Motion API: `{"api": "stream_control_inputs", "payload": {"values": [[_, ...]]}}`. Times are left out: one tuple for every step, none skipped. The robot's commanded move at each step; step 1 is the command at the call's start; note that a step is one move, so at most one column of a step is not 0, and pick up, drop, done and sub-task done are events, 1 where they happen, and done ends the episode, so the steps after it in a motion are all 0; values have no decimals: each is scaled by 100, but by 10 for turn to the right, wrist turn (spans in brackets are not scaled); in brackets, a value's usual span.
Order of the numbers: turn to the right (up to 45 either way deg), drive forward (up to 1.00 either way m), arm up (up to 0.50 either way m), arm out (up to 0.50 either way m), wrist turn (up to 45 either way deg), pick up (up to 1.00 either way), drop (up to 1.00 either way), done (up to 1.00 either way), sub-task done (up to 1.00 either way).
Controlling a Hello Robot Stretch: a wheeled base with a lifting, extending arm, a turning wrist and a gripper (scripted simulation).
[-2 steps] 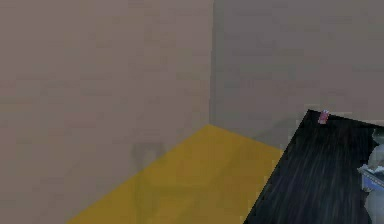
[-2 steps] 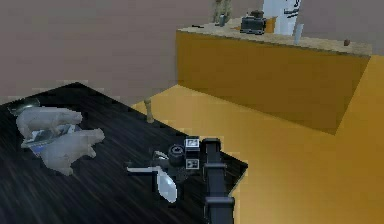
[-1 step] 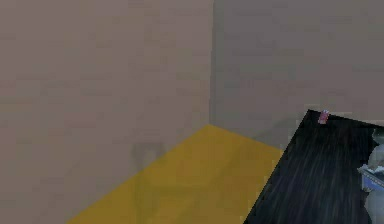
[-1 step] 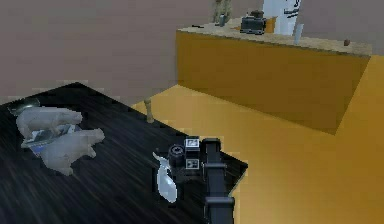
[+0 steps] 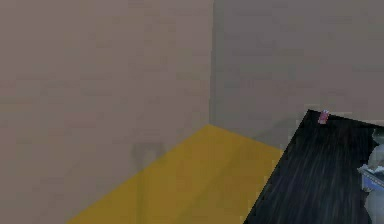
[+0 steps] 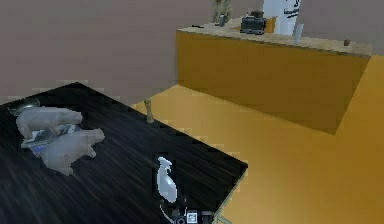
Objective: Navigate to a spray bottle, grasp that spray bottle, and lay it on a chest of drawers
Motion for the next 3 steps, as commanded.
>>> {"api": "stream_control_inputs", "payload": {"values": [[0, 0, 0, 0, 0, 100, 0, 0, 0], [0, 0, 10, 0, 0, 0, 0, 0, 0], [0, 0, 38, 0, 0, 0, 0, 0, 0]]}}
